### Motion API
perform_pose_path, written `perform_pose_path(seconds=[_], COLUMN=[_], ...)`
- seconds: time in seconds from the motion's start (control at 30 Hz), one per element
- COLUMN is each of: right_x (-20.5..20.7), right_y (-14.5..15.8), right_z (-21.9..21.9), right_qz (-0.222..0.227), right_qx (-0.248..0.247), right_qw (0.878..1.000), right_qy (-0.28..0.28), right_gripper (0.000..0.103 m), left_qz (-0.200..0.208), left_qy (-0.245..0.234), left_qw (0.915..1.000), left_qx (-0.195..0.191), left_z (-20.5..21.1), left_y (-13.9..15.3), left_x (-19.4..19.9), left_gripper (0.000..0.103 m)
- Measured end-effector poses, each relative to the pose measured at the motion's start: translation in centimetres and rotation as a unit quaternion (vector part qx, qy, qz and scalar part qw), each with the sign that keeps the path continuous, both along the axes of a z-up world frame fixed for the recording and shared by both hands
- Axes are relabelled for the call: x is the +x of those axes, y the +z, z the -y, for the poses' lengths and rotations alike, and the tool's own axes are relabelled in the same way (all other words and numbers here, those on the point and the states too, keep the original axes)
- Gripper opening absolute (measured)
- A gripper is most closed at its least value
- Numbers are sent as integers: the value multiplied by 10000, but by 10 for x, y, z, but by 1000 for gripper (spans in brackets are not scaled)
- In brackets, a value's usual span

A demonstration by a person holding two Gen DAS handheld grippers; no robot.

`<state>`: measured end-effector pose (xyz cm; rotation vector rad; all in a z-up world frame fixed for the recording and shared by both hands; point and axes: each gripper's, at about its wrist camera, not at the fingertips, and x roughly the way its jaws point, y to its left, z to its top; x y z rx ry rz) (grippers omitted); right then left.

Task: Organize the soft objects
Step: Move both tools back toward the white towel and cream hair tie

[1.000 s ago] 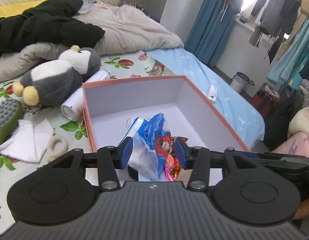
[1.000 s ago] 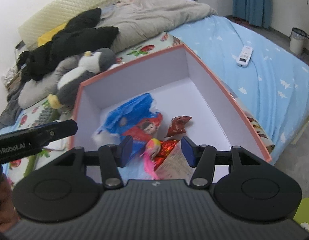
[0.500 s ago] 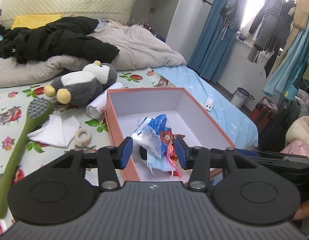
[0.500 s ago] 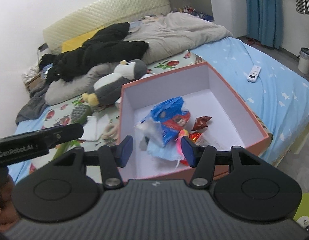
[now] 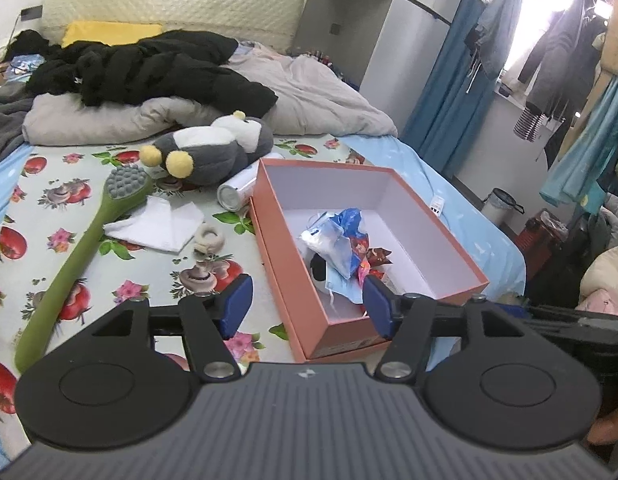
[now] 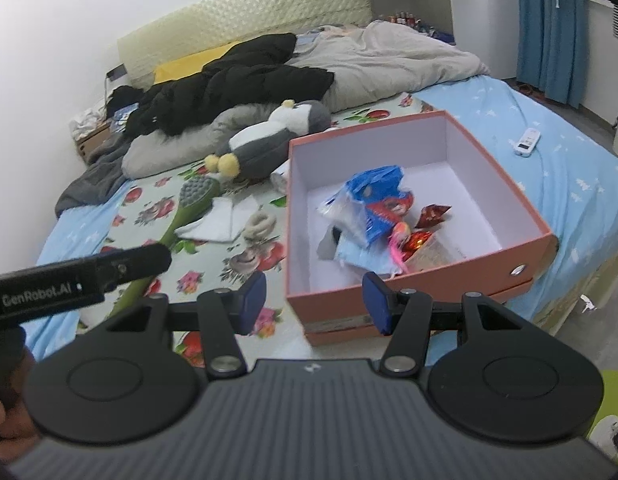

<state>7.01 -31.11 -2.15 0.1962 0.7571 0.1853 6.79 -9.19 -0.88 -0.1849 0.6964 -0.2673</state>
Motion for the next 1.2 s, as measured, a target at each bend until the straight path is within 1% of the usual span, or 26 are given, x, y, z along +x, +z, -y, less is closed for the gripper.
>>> perform_pose_path(seconds=[0.03, 0.1, 0.2, 0.4, 0.5, 0.77, 0.87, 0.97, 1.07, 1.13, 1.2], right_x=[-2, -4, -7, -10, -10, -9, -6, -3, 1, 5, 10], right_y=[0, 0, 1, 2, 2, -2, -4, -5, -9, -12, -16], right_z=[-2, -7, -15, -32, -41, -65, -71, -76, -81, -84, -88], right_qz=[5, 17, 53, 101, 108, 62, 14, -16, -74, -141, -204], right_qx=[-2, 10, 3, 39, 71, 58, 59, 65, 87, 64, 22], right_qw=[10000, 10000, 9998, 9992, 9987, 9973, 9969, 9966, 9961, 9956, 9951], right_qy=[27, 88, 188, 384, 490, 730, 781, 825, 879, 924, 967], right_gripper=[56, 56, 56, 56, 56, 56, 56, 56, 56, 56, 56], left_qz=[30, 75, 81, -48, -89, -179, -217, -285, -167, -134, -154], left_qy=[16, 47, 146, 416, 504, 825, 926, 1095, 1297, 1303, 1315], left_qw=[10000, 9999, 9998, 9990, 9986, 9964, 9954, 9934, 9905, 9896, 9894], left_qx=[26, 82, 137, 177, 116, 47, 85, 207, 433, 592, 599], left_z=[-2, -5, -13, -32, -43, -72, -80, -84, -84, -82, -83], left_y=[2, 4, 4, -1, -2, -4, -7, -9, -10, -10, -12], left_x=[-3, -9, -18, -29, -35, -44, -44, -39, -34, -29, -25], left_gripper=[69, 77, 82, 91, 96, 101, 102, 103, 103, 103, 103])
